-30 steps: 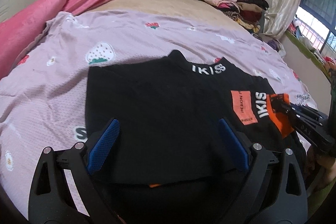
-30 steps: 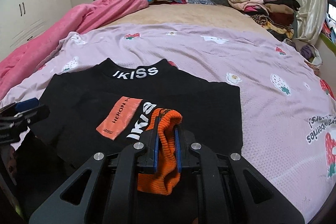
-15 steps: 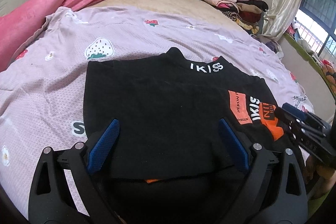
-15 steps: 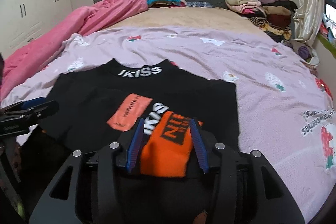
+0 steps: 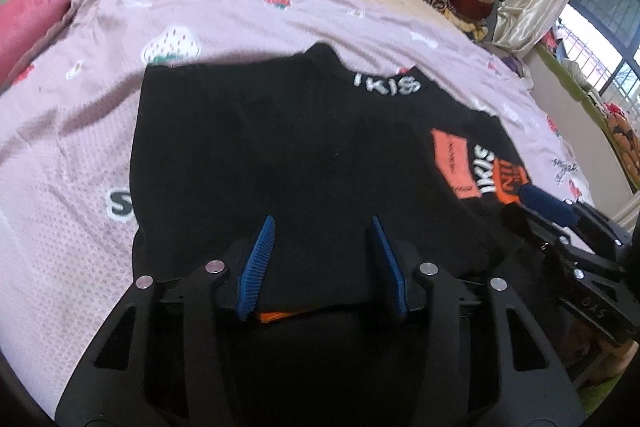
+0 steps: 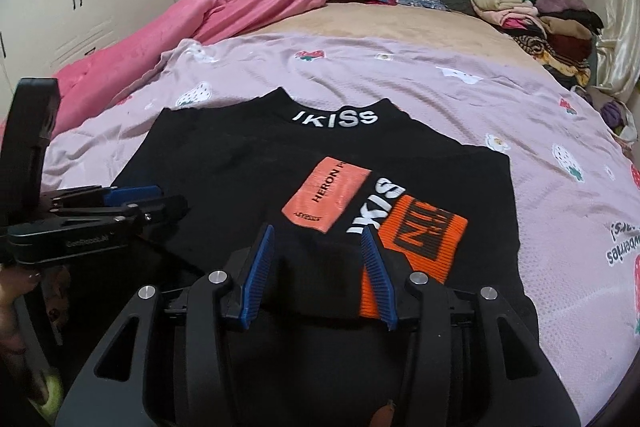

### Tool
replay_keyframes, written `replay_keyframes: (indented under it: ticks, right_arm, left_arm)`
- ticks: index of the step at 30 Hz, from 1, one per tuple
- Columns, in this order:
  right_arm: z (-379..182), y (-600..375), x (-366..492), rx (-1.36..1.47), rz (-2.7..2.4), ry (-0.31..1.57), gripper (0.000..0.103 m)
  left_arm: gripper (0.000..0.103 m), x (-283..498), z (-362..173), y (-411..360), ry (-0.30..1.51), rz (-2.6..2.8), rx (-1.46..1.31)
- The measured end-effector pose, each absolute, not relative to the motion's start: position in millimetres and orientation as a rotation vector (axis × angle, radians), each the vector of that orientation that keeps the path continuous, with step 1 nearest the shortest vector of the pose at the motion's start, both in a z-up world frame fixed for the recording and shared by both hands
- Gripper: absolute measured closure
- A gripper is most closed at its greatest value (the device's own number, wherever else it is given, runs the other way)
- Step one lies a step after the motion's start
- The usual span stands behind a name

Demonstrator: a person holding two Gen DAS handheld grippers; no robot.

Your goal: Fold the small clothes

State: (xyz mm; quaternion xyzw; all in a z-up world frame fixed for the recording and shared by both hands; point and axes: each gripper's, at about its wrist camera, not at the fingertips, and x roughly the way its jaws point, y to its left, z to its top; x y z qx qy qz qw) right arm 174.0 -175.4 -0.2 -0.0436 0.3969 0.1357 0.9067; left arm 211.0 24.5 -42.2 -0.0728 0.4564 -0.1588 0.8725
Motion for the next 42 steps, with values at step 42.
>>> replay_keyframes:
  ticks: [42]
  right_arm:
    - [1.9,-216.1,158.1,0.027,0.172,0.806,0.032]
  left_arm:
    - [0.050,195.8,-23.0,20.8,0.913,-0.348,-0.144]
